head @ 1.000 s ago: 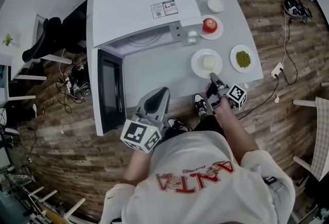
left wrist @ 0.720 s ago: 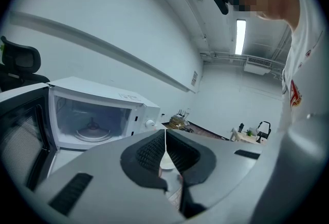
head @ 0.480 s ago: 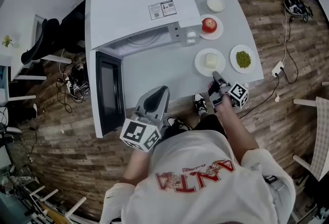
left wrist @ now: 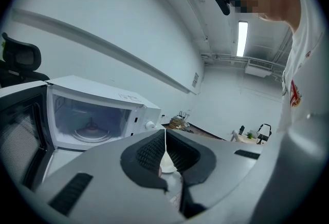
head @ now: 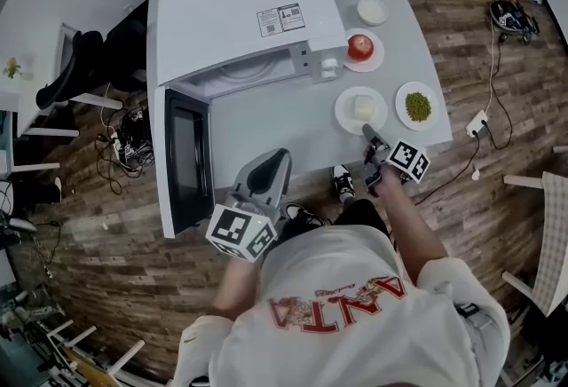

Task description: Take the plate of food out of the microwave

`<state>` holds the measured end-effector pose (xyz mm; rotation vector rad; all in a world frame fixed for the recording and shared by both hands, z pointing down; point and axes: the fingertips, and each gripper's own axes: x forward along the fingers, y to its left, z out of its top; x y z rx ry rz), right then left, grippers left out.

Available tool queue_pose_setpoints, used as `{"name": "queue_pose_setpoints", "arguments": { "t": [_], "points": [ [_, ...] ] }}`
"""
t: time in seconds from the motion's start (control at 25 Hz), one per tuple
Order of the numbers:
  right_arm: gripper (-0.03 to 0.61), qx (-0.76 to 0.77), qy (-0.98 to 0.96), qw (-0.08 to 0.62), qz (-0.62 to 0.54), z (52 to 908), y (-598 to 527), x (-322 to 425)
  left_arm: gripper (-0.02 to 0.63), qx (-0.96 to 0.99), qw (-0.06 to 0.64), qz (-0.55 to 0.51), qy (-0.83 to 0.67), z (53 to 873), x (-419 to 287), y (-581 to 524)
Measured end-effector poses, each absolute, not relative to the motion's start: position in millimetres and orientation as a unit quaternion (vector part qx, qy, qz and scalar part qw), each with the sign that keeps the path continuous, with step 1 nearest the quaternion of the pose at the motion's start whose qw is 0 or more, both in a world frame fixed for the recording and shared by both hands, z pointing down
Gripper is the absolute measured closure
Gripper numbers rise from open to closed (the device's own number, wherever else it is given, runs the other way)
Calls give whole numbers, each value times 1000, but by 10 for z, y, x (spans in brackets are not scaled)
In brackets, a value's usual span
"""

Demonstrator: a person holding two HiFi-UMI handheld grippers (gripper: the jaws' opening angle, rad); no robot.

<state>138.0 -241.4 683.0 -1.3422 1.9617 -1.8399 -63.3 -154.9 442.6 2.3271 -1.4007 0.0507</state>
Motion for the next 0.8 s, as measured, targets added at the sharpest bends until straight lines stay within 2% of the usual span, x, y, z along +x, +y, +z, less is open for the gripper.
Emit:
{"name": "queue_pose_setpoints", "arguments": {
  "t": [0.28, 0.52, 0.64, 0.76, 0.8],
  "points": [
    [369, -432, 704, -85, -557, 6934, -2314, 1273, 600, 837, 212, 14, -504, 4405, -599, -1532],
    [350, -416, 742, -230, -473, 7069, -2158, 1199, 600, 834, 212, 11, -510, 4411, -625, -1524],
    [350, -412, 744, -255, -460, 7105, -2110, 1176, 600, 833, 210, 5, -511, 4401, -640, -1521],
    [350, -398, 731, -242, -499, 7067, -2044, 1141, 600, 832, 206, -5, -514, 4355, -667, -1530],
    [370, -389, 727, -234, -516, 7029, -2020, 1113, 600, 831, 204, -9, -517, 4332, -683, -1534]
  ]
}}
